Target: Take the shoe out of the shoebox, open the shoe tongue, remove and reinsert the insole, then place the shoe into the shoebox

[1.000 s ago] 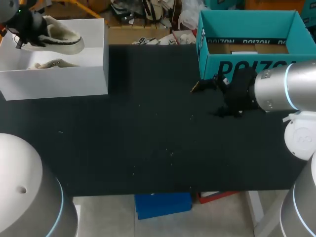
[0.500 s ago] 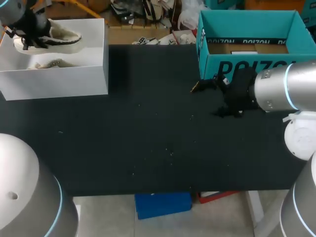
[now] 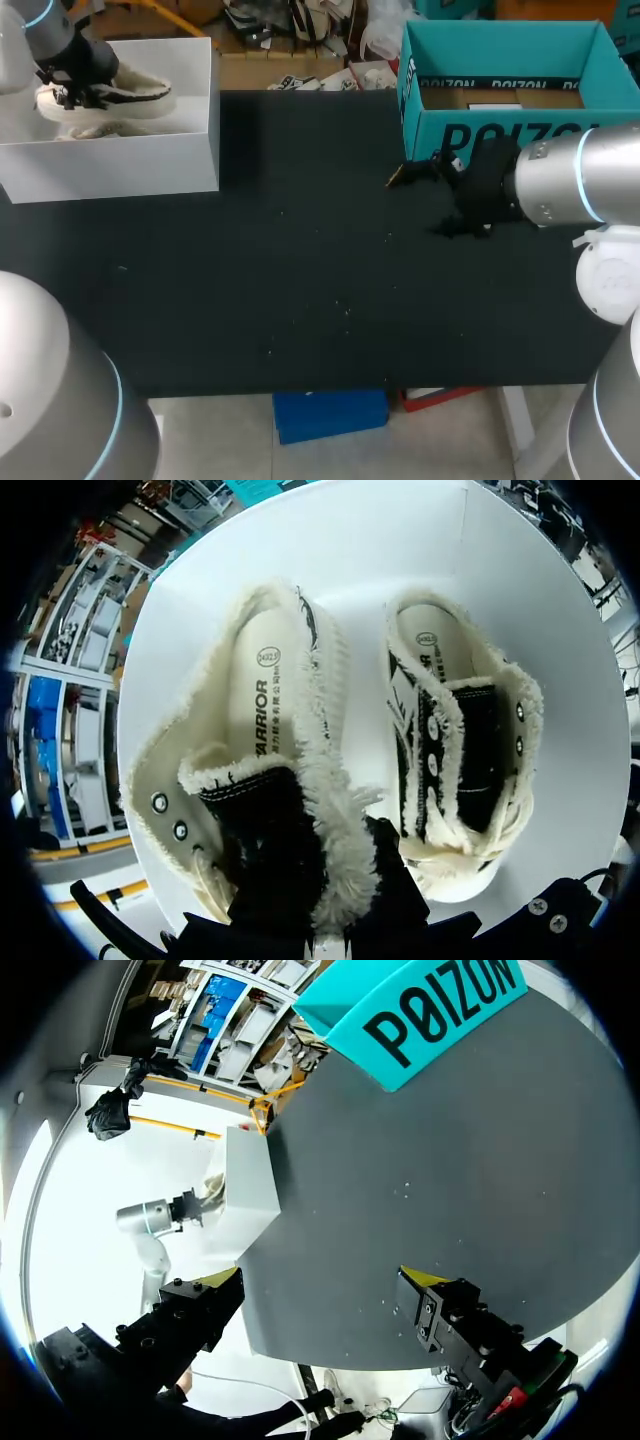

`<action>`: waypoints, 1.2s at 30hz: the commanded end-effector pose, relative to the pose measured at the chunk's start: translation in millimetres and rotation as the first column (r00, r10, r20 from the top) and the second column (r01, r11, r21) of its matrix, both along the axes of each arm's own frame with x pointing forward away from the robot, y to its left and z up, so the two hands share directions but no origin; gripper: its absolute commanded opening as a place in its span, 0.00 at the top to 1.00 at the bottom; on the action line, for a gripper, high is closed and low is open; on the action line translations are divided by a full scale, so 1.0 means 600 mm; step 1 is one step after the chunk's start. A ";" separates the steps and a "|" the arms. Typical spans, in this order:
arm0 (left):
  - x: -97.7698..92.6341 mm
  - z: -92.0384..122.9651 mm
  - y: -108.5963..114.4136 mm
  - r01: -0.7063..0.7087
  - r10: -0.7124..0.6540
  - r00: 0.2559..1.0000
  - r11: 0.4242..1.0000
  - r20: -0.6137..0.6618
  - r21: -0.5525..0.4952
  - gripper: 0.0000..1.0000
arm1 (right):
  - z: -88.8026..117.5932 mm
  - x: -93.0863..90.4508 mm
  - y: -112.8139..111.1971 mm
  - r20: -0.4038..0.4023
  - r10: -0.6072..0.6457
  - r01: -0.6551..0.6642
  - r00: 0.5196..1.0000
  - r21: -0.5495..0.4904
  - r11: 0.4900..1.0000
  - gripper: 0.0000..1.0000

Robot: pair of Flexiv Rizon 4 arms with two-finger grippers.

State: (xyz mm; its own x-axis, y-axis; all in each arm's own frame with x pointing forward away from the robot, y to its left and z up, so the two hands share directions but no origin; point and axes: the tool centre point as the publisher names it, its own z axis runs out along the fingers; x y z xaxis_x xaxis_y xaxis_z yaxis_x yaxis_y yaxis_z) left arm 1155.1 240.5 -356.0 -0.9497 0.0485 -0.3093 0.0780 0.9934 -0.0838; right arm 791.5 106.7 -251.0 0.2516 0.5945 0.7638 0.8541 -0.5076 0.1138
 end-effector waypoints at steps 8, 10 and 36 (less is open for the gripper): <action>0.017 -0.047 -0.003 -0.031 0.030 0.998 0.999 -0.051 -0.016 0.00 | 0.000 0.000 0.001 0.000 0.000 0.000 1.000 -0.001 1.000 0.00; 0.014 -0.049 -0.009 -0.020 0.019 0.999 1.000 -0.047 -0.023 0.00 | 0.000 0.000 0.001 0.000 0.000 0.000 1.000 -0.001 1.000 0.00; -0.141 0.183 -0.125 0.073 -0.067 0.989 0.997 -0.131 0.040 0.00 | 0.000 0.000 0.001 0.000 0.000 0.000 1.000 -0.001 1.000 0.00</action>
